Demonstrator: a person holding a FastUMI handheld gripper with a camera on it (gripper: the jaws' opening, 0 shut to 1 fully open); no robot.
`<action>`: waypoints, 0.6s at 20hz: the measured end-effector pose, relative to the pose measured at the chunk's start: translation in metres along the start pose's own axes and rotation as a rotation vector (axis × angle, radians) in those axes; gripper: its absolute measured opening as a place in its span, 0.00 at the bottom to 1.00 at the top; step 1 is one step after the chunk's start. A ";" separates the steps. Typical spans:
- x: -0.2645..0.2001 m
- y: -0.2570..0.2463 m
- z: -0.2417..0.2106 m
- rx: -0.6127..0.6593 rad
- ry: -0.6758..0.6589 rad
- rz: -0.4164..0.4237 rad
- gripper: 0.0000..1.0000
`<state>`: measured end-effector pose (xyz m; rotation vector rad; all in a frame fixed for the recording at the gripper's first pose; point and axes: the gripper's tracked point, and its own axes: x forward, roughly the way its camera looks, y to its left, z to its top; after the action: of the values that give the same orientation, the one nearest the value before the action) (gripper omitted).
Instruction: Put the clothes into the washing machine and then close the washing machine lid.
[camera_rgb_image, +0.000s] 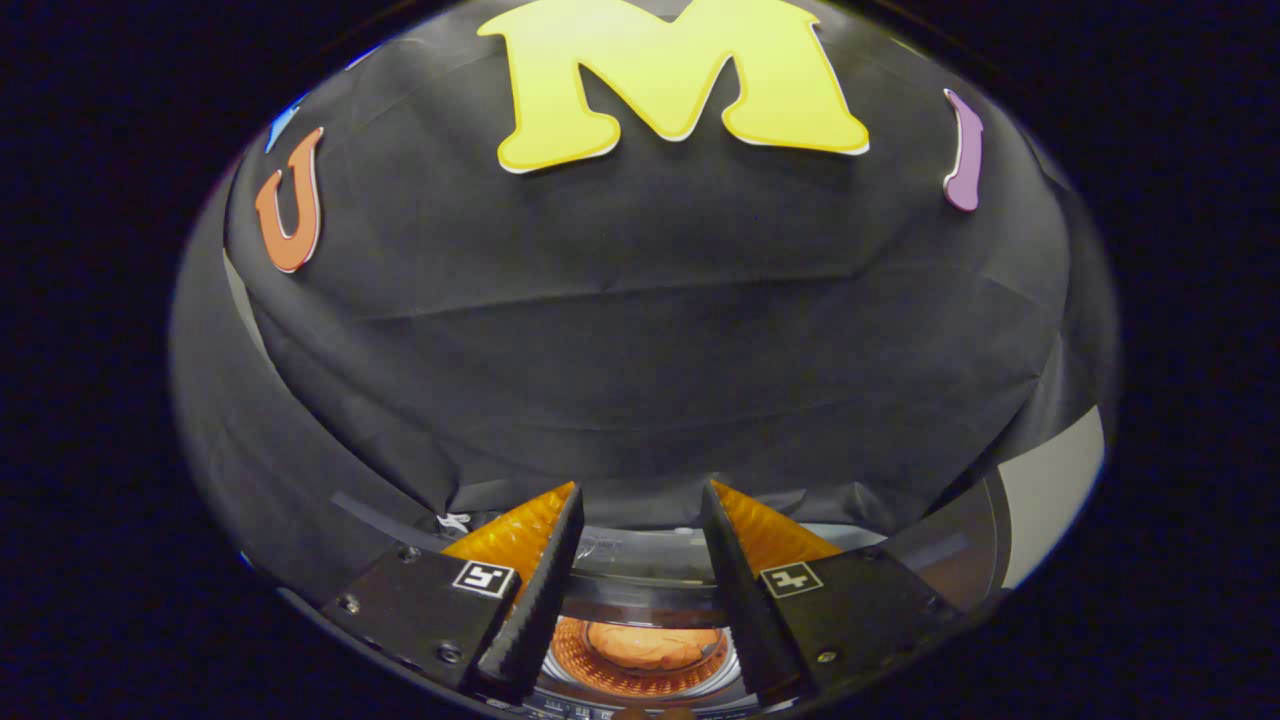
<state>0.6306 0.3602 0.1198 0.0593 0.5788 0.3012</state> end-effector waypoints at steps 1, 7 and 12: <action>-0.003 0.000 -0.001 -0.001 -0.002 -0.001 0.75; -0.013 0.002 -0.012 -0.006 -0.013 0.000 0.75; -0.022 0.004 -0.019 -0.009 -0.028 -0.003 0.75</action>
<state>0.6012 0.3567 0.1161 0.0537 0.5497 0.3001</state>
